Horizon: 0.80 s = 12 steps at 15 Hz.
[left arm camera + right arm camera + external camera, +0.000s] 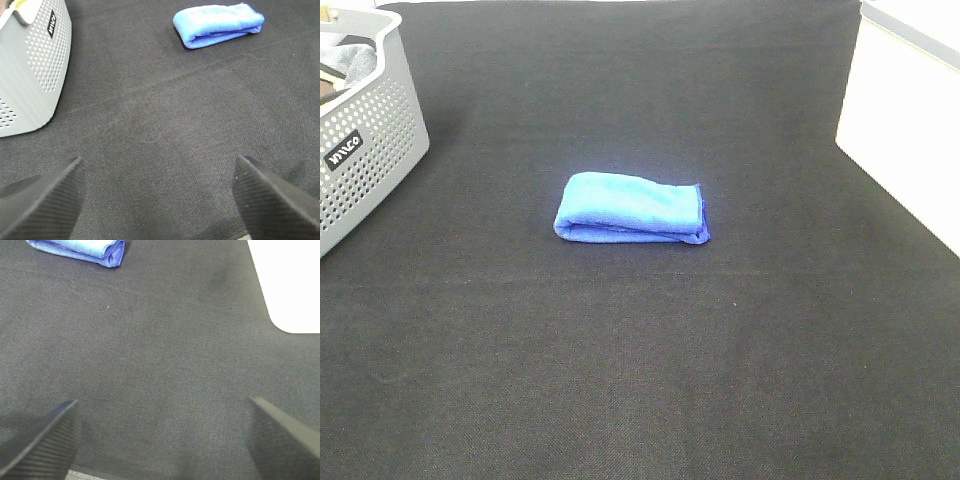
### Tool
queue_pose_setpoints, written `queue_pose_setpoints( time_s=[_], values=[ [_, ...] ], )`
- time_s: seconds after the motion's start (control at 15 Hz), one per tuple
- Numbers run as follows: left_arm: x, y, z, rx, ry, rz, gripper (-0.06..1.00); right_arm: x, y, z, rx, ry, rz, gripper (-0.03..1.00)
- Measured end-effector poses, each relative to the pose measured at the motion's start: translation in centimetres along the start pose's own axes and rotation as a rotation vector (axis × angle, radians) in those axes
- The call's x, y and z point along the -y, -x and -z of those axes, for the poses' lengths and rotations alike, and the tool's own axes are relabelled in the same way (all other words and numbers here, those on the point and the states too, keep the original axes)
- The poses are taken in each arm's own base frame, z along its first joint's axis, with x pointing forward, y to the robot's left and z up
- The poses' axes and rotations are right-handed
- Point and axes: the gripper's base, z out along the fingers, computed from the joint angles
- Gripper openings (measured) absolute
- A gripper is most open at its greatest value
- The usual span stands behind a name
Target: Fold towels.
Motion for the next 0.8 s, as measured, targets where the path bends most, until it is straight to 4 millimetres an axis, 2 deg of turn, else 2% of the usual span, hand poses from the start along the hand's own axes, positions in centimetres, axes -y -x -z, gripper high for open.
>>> queue_pose_setpoints(
  time_s=[0.33,0.6,0.8],
  values=[
    [-0.1,0.0,0.0,0.008,0.127,0.072,0.77,0.0,-0.3,0.6,0.053,-0.092,-0.055,0.82],
    [0.2,-0.4,0.7,0.067,0.136,0.064,0.77,-0.5,-1.4,2.1,0.174,-0.108,-0.034,0.82],
    [0.2,-0.4,0.7,0.068,0.137,0.063,0.77,-0.6,-1.4,2.2,0.178,-0.107,-0.035,0.82]
  ],
)
